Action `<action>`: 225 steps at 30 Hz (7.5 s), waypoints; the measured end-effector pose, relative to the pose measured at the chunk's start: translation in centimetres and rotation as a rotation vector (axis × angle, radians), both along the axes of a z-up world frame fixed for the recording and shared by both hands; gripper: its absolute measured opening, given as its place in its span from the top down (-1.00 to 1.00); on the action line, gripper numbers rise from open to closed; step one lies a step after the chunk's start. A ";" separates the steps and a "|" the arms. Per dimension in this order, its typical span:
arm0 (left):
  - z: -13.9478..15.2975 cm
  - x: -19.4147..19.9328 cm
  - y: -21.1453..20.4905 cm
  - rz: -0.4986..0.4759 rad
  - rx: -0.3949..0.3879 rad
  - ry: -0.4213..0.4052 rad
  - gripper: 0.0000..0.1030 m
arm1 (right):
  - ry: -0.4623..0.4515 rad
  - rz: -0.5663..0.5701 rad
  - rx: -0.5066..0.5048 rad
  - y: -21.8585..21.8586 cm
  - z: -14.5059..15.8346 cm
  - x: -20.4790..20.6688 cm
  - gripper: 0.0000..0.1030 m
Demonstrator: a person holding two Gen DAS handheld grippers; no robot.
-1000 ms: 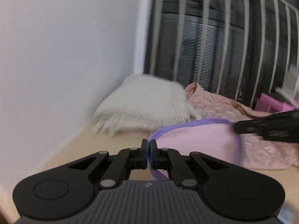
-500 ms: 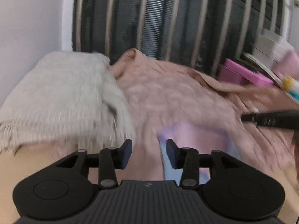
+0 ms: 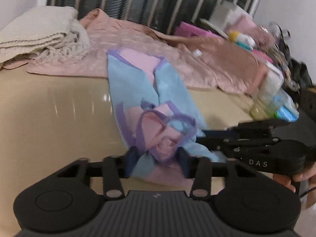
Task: Fold clothes
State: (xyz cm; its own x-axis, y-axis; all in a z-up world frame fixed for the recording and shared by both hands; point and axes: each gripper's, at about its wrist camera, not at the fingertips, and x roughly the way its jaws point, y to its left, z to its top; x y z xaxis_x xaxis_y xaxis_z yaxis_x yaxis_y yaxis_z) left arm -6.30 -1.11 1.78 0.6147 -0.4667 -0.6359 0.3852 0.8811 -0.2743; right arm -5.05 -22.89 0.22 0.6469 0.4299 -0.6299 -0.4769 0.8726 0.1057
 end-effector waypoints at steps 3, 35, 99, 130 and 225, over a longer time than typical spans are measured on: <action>0.0 -3.4 0.6 -0.027 -0.019 0.002 0.36 | -0.009 0.006 -0.038 0.2 0.2 -2.9 0.81; 3.7 -2.7 3.9 0.013 -0.168 -0.117 -0.28 | -0.018 -0.309 0.158 -4.5 1.6 -4.6 0.71; -0.7 -8.1 4.7 0.027 -0.165 0.008 0.12 | 0.088 -0.014 0.228 0.6 2.9 1.7 0.39; -0.5 3.1 2.8 0.129 -0.213 0.080 0.84 | 0.039 -0.160 0.151 -2.1 0.4 -0.6 0.70; 1.9 3.4 5.1 -0.148 -0.162 0.141 -0.34 | -0.055 0.161 0.043 -5.1 3.2 -4.1 0.09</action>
State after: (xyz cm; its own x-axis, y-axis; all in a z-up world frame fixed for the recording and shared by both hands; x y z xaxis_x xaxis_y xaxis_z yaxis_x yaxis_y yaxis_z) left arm -2.94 3.96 3.72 0.4423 -0.6476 -0.6205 0.4548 0.7582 -0.4671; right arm -9.17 -28.04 3.46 0.6000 0.5568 -0.5744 -0.6164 0.7794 0.1116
